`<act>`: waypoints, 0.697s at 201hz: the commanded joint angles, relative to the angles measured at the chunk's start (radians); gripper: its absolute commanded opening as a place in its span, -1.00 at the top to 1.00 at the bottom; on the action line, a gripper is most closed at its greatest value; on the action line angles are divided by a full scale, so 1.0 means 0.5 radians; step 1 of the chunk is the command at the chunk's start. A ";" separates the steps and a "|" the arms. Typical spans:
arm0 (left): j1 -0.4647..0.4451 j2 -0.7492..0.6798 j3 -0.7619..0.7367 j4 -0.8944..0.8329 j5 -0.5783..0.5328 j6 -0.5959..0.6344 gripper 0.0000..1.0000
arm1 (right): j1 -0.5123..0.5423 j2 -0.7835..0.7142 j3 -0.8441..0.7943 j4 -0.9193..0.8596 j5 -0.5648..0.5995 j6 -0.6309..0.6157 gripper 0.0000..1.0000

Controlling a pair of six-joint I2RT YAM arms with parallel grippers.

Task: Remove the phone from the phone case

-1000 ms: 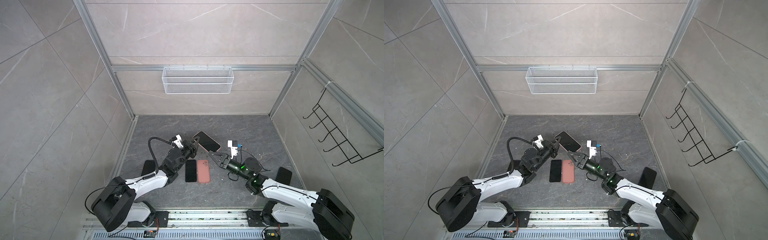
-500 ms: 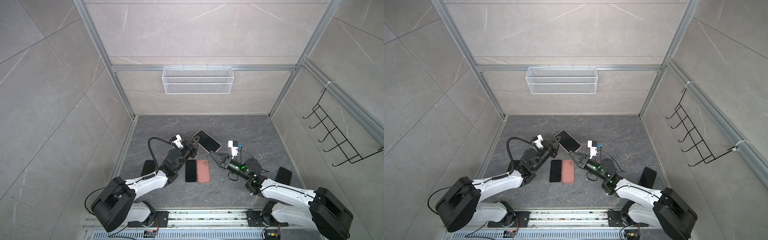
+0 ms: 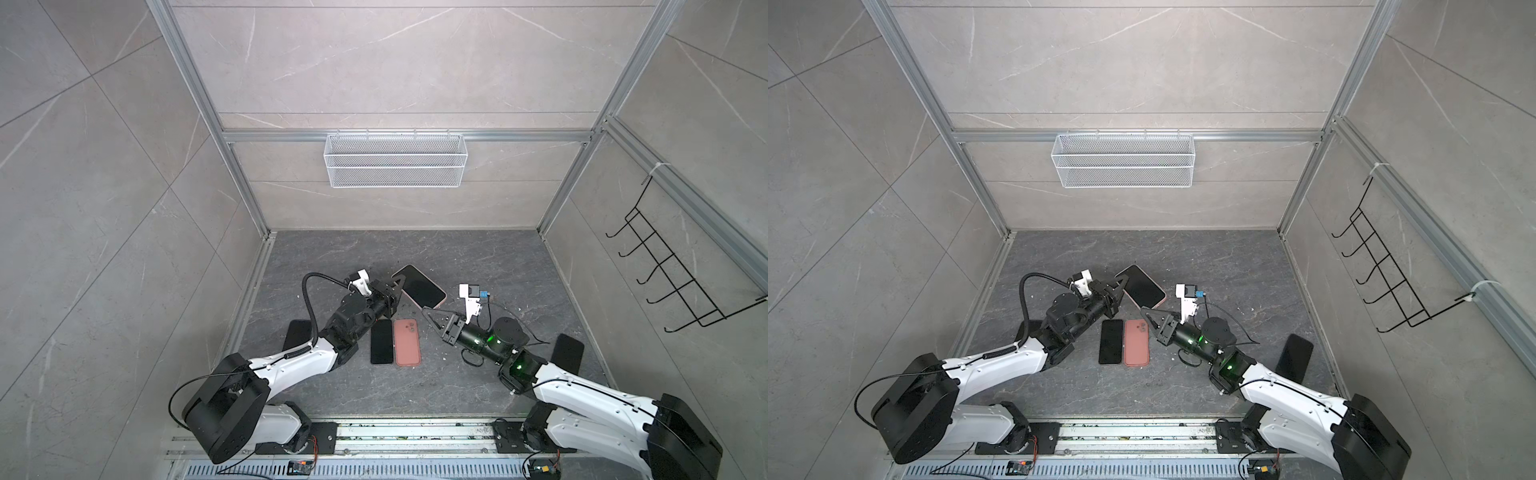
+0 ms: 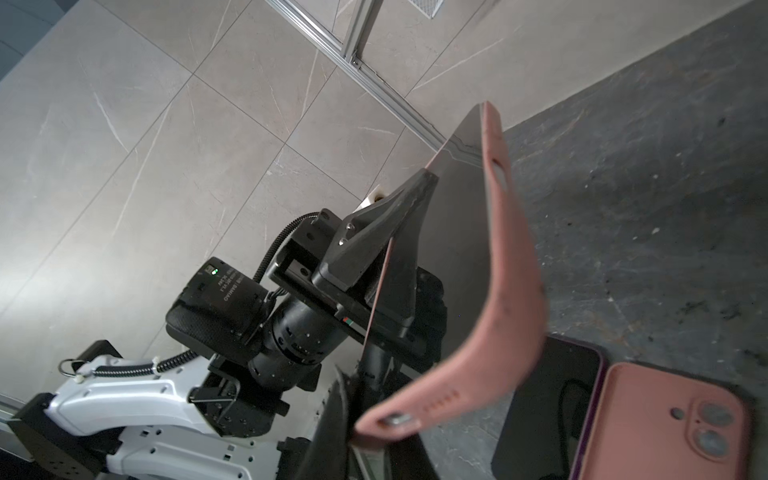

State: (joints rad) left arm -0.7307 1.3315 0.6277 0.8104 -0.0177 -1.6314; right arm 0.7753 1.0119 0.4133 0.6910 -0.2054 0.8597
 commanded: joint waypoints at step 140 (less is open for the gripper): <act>0.107 0.050 0.261 0.103 0.216 0.050 1.00 | -0.072 -0.505 -0.031 -0.949 0.468 -0.611 -0.14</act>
State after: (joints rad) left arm -0.7082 1.3647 0.7219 0.7177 0.0086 -1.6344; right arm 0.7670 0.8616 0.3885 0.3470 0.0345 0.4850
